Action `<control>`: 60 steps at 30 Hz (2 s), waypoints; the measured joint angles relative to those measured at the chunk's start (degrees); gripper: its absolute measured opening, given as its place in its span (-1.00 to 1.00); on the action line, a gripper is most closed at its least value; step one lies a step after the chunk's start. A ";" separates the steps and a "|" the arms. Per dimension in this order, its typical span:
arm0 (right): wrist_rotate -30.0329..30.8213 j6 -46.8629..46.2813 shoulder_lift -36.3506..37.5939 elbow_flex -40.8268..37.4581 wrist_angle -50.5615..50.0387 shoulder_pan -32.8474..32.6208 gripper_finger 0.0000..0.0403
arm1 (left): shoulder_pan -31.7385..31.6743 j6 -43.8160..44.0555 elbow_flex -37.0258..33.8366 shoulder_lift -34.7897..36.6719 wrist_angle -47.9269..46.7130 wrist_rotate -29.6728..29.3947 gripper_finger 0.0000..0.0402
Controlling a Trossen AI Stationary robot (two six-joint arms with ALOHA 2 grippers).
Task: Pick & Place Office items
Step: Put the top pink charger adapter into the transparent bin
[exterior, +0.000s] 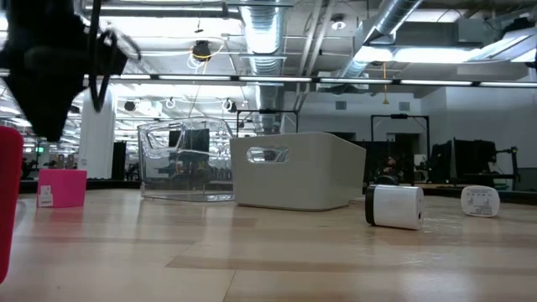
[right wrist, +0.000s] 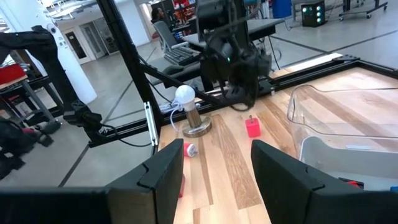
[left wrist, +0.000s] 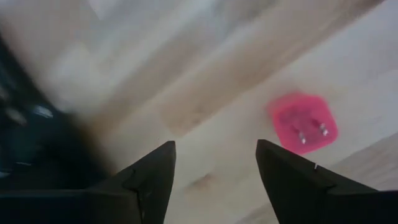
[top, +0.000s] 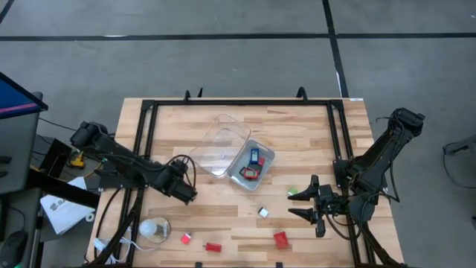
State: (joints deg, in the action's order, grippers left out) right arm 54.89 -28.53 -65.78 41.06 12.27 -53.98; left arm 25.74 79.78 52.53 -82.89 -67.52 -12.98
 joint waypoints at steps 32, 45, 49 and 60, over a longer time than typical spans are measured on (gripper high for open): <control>-0.57 0.02 0.00 0.00 0.00 0.09 -0.10 | 3.81 -18.14 -7.74 -0.13 27.34 6.45 0.47; -0.70 0.04 0.00 0.00 -0.01 0.10 -0.10 | 1.77 -12.32 -7.61 -1.63 33.70 1.58 0.65; -0.87 0.04 0.00 0.00 -0.04 0.09 -0.10 | 0.46 -10.82 -7.63 -4.85 33.82 3.28 0.68; -0.87 0.06 0.02 0.00 -0.24 0.10 -0.10 | -1.05 -10.79 -7.47 -8.73 34.62 5.38 0.54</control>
State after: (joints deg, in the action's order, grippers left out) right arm 54.02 -28.47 -65.76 41.06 12.03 -53.88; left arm 24.69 68.99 45.06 -91.62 -32.90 -7.60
